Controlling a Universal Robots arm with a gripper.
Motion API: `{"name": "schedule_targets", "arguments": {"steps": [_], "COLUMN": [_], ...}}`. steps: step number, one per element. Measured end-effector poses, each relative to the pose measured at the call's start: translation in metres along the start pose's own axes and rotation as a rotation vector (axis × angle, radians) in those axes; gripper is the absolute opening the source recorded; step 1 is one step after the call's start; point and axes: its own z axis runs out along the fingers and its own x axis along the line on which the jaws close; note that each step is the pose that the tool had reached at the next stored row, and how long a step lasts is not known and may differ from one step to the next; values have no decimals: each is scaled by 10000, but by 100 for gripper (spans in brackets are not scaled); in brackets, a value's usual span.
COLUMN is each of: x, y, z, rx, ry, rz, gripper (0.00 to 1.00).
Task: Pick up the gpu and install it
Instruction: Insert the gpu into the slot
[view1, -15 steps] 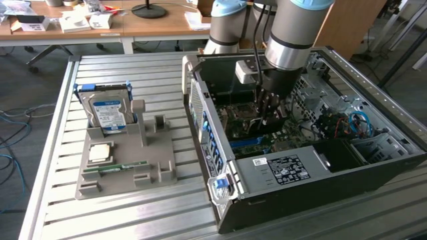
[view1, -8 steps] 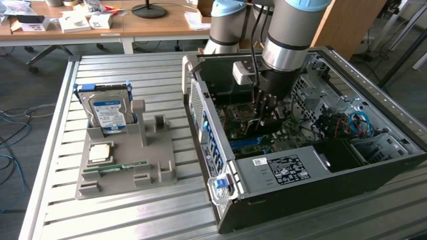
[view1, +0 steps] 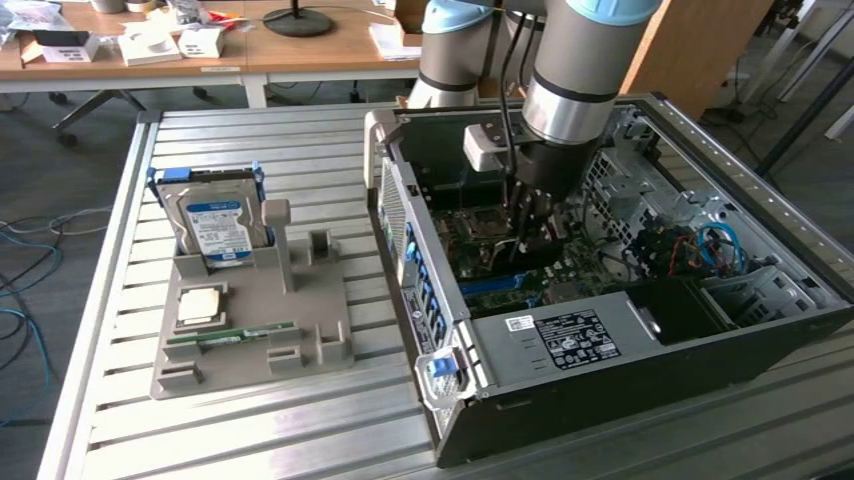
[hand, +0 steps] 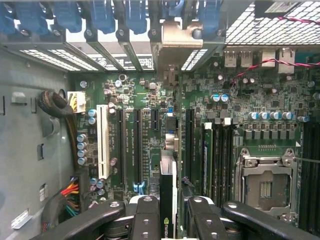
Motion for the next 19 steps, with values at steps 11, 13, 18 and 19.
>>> {"name": "schedule_targets", "arguments": {"steps": [11,13,18,19], "x": [-8,-8,-7,-7], "y": [14,23,40,44], "z": [2,3,8,13], "rx": [0,0,0,0], "ry": [0,0,0,0], "rz": [-4,0,-2,0], "gripper": [26,26,26,26]}}
